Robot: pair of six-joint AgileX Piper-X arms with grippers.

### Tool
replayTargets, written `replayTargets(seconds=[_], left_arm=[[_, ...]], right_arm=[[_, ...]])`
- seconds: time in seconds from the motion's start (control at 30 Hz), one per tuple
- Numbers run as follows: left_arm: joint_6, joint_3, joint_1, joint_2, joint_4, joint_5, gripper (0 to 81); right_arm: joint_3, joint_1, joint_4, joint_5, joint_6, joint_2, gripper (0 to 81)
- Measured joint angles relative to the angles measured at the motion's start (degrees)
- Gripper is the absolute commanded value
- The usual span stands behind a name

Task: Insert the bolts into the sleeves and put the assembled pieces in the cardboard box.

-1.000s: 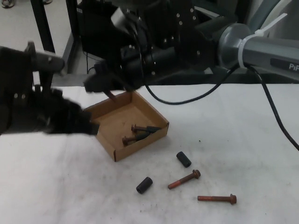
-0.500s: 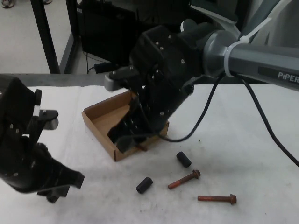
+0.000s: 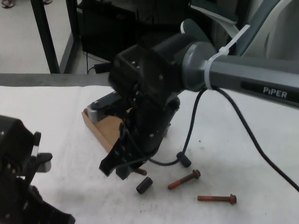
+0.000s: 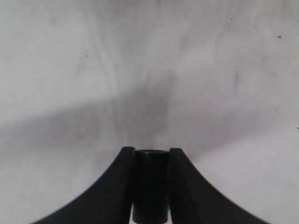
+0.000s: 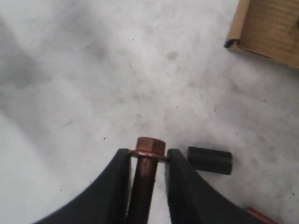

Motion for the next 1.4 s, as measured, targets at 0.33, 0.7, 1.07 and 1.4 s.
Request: replayTargets(seconds=[0.33, 0.7, 1.07, 1.4], left_arm=[[-1.25, 0.59, 0.0, 0.0, -2.42, 0.0, 0.8], [-1.25, 0.59, 0.0, 0.0, -2.42, 0.0, 3.0], [-1.64, 0.59, 0.0, 0.0, -0.37, 0.0, 55.8], [-1.64, 0.59, 0.0, 0.0, 1.75, 0.0, 53.1]], right_arm=[[5.39, 4.96, -0.21, -0.03, 1.28, 1.21, 0.2], [8.55, 5.37, -3.28, -0.03, 3.48, 1.21, 29.5], [9.07, 5.37, -7.32, 0.4, 6.25, 1.21, 43.1], [12.27, 5.37, -6.35, 0.4, 6.4, 1.21, 43.1]])
